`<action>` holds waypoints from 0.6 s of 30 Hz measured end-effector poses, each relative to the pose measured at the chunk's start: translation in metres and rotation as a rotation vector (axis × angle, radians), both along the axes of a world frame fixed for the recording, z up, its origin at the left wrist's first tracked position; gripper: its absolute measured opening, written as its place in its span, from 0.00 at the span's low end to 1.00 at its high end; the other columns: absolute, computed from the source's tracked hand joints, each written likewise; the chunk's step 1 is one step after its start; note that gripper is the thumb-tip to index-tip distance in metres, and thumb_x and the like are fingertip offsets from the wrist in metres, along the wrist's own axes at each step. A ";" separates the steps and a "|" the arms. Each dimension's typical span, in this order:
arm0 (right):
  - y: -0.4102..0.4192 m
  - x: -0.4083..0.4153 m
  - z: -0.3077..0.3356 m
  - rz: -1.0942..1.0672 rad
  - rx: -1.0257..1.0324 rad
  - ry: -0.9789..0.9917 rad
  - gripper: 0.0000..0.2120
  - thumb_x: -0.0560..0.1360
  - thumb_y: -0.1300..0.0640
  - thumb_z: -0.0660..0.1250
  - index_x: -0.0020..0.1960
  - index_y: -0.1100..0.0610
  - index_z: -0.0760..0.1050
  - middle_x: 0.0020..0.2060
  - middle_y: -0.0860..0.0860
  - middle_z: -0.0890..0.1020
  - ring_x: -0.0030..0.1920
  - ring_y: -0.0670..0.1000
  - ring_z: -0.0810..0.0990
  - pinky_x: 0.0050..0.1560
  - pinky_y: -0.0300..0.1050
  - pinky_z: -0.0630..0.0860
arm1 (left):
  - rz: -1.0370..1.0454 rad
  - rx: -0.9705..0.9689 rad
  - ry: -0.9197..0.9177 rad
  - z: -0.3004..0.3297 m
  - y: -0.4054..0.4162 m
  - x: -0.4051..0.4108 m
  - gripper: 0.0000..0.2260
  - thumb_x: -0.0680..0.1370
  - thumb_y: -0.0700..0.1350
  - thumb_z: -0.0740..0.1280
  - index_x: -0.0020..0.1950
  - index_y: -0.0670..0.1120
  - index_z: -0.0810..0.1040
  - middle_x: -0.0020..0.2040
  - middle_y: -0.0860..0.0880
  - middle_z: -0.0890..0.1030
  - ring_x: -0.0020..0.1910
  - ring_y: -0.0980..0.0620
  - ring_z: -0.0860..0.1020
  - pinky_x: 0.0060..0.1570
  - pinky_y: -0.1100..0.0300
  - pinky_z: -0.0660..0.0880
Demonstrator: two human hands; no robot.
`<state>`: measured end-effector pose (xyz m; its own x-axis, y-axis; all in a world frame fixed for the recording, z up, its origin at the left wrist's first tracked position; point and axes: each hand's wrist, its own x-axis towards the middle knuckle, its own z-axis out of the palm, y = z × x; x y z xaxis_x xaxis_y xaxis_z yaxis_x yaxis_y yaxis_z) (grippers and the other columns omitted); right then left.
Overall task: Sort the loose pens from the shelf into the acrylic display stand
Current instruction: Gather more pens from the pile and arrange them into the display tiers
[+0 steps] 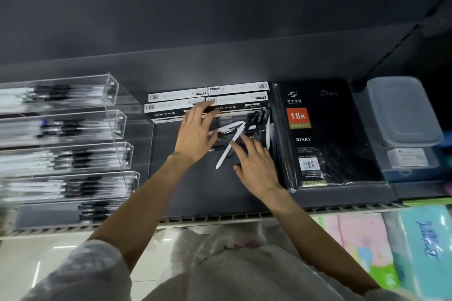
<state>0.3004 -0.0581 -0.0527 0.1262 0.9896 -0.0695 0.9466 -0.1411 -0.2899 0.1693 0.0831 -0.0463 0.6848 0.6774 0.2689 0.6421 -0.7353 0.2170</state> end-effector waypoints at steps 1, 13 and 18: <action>0.000 0.000 0.000 -0.003 0.001 -0.001 0.30 0.72 0.55 0.70 0.71 0.55 0.65 0.71 0.57 0.64 0.69 0.59 0.65 0.64 0.56 0.68 | -0.012 0.014 -0.022 -0.001 -0.003 -0.001 0.18 0.74 0.45 0.68 0.63 0.43 0.74 0.67 0.44 0.70 0.65 0.43 0.68 0.63 0.48 0.69; 0.000 -0.001 0.000 -0.028 0.003 0.014 0.30 0.72 0.57 0.70 0.71 0.56 0.65 0.71 0.54 0.66 0.67 0.57 0.68 0.62 0.55 0.71 | 0.031 -0.383 0.324 -0.002 -0.015 0.010 0.38 0.70 0.62 0.68 0.74 0.47 0.62 0.65 0.46 0.68 0.65 0.45 0.66 0.66 0.48 0.66; -0.003 -0.001 0.000 -0.056 0.010 0.017 0.29 0.72 0.57 0.69 0.71 0.56 0.65 0.71 0.52 0.65 0.68 0.55 0.67 0.62 0.53 0.71 | 0.060 -0.434 0.374 0.004 -0.021 0.023 0.32 0.71 0.54 0.70 0.71 0.45 0.63 0.64 0.42 0.67 0.63 0.43 0.66 0.63 0.50 0.69</action>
<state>0.2998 -0.0610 -0.0532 0.1800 0.9817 -0.0625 0.9322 -0.1905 -0.3078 0.1925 0.0618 -0.0425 0.6370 0.7122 -0.2950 0.7708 -0.5897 0.2409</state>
